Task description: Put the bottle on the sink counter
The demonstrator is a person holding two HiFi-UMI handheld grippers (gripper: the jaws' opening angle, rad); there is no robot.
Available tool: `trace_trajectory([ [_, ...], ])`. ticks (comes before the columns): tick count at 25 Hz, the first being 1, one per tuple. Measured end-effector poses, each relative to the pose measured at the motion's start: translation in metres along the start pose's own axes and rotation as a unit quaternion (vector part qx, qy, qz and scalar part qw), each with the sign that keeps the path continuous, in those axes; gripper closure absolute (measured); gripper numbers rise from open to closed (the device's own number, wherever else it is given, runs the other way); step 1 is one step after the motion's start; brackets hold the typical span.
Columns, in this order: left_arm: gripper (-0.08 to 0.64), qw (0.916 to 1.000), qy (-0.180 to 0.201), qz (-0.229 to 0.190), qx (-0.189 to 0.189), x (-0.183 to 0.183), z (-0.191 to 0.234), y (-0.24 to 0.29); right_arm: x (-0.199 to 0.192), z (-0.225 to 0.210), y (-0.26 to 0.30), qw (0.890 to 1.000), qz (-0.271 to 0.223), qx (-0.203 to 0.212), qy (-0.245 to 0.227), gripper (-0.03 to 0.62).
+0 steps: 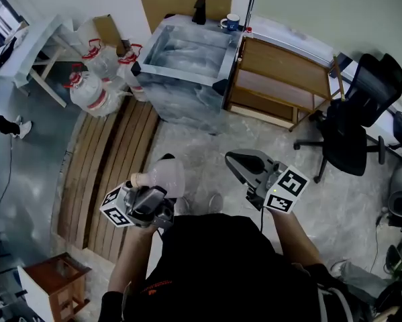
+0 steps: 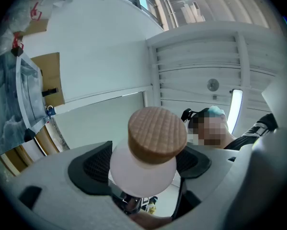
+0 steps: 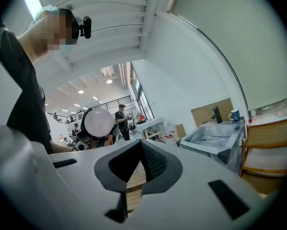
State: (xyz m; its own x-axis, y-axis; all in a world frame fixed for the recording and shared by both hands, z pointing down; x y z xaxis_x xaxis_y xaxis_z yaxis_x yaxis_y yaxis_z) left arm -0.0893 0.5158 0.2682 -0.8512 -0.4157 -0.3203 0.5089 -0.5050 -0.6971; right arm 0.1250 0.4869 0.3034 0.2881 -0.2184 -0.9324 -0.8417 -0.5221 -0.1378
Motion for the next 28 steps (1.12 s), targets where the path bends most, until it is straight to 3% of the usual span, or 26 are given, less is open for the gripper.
trace_trajectory([
  [15,0.181,0.9998,0.019,0.008,0.007,-0.025,0.016,0.027,0.008,-0.04,-0.031,1.0,-0.011,0.001,0.011,0.588],
  [28,0.181,0.9998,0.021,-0.003,0.003,-0.011,0.055,0.05,0.018,-0.083,-0.015,1.0,-0.007,0.006,0.004,0.588],
])
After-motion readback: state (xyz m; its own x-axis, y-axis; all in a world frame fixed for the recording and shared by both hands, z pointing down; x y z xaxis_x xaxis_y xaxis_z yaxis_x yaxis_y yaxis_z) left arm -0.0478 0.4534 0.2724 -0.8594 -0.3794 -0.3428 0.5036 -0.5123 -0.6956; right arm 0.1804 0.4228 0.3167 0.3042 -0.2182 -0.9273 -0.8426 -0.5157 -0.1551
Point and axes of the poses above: the fingertips, and each gripper's own axes: y forward along the fingers, z to its left, x out of its top, the point moved 5 cm from there along -y, backward along the fingers, and after that the axes turned 12 degrees about -z, right-handed, at the moved point
